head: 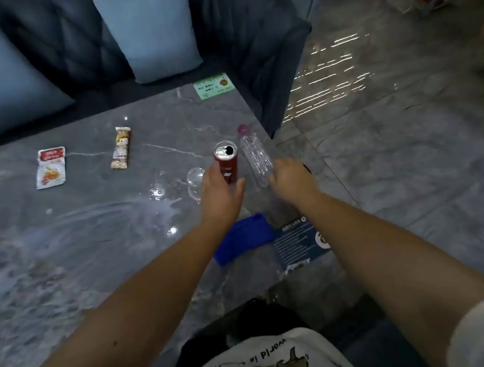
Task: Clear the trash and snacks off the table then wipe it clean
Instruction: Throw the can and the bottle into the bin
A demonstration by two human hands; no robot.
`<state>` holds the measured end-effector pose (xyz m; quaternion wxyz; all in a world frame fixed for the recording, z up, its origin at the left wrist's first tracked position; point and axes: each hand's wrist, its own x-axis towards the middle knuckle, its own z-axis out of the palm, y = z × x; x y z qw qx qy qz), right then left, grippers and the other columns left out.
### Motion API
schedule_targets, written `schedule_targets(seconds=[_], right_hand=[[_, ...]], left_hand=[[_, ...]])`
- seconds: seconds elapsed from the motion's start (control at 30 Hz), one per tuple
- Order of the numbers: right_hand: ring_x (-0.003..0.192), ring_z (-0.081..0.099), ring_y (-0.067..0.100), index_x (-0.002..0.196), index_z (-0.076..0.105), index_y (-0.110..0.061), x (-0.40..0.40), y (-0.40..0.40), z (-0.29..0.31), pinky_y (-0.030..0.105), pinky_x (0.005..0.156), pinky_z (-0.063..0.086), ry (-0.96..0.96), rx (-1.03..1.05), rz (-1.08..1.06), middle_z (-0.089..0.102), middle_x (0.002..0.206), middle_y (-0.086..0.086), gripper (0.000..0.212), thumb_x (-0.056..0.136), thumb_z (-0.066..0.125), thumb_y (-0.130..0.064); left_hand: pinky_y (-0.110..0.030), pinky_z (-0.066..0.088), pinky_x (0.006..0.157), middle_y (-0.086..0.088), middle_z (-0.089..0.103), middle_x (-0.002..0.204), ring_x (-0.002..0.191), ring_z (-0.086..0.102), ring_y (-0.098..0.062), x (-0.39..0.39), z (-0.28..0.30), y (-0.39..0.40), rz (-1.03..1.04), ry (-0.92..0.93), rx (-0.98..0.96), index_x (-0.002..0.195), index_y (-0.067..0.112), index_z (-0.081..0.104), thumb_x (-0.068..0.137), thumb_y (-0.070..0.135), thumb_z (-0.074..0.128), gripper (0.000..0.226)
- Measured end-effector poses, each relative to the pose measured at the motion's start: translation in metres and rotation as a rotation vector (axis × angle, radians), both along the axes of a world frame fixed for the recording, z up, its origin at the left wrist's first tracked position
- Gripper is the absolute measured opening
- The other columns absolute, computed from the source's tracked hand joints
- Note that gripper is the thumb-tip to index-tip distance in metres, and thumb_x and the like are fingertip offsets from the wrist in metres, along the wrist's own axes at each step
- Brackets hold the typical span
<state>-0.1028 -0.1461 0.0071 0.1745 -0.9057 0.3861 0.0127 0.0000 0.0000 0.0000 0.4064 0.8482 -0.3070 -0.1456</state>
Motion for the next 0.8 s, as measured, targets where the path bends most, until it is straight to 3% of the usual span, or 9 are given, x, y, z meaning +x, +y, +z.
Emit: schedule_targets(seconds=[0.23, 0.4, 0.6, 0.73, 0.8], right_hand=[[0.121, 0.043, 0.039, 0.131, 0.040, 0.000, 0.037, -0.033, -0.027, 0.044, 0.098, 0.041, 0.026, 0.093, 0.018, 0.046, 0.131, 0.024, 0.054, 0.091, 0.049, -0.035], [0.126, 0.042, 0.037, 0.136, 0.033, -0.001, 0.058, -0.044, -0.045, 0.044, 0.102, 0.039, 0.027, 0.102, 0.040, 0.043, 0.137, 0.023, 0.066, 0.089, 0.053, -0.043], [0.125, 0.042, 0.038, 0.141, 0.024, -0.004, 0.066, -0.048, -0.053, 0.048, 0.097, 0.043, 0.068, 0.129, 0.019, 0.038, 0.140, 0.020, 0.068, 0.088, 0.054, -0.036], [0.124, 0.043, 0.038, 0.144, 0.019, -0.006, 0.065, -0.050, -0.054, 0.048, 0.095, 0.045, 0.072, 0.135, 0.012, 0.036, 0.142, 0.020, 0.070, 0.088, 0.055, -0.028], [0.123, 0.045, 0.038, 0.143, 0.022, -0.006, 0.063, -0.051, -0.054, 0.046, 0.092, 0.045, 0.050, 0.144, -0.003, 0.037, 0.141, 0.019, 0.069, 0.086, 0.056, -0.027]], left_hand=[[-0.035, 0.040, 0.100, -0.009, 0.047, 0.128, 0.117, 0.047, -0.022, 0.011, -0.010, -0.038, 0.199, 0.062, -0.049, 0.135, 0.011, 0.037, 0.079, 0.029, 0.073, 0.069], [-0.035, 0.044, 0.099, -0.006, 0.051, 0.123, 0.113, 0.052, -0.020, 0.019, -0.025, -0.055, 0.252, 0.140, -0.101, 0.129, 0.013, 0.041, 0.076, 0.028, 0.075, 0.065], [-0.040, 0.048, 0.098, -0.005, 0.055, 0.124, 0.112, 0.057, -0.019, 0.029, -0.035, -0.070, 0.339, 0.256, -0.144, 0.130, 0.016, 0.041, 0.074, 0.026, 0.076, 0.067], [-0.031, 0.051, 0.088, 0.001, 0.060, 0.117, 0.101, 0.061, -0.012, 0.029, -0.036, -0.076, 0.368, 0.261, -0.138, 0.124, 0.021, 0.046, 0.074, 0.033, 0.074, 0.059], [-0.014, 0.048, 0.078, 0.004, 0.061, 0.111, 0.093, 0.061, -0.001, 0.027, -0.035, -0.076, 0.363, 0.274, -0.159, 0.119, 0.022, 0.047, 0.075, 0.033, 0.074, 0.053]])
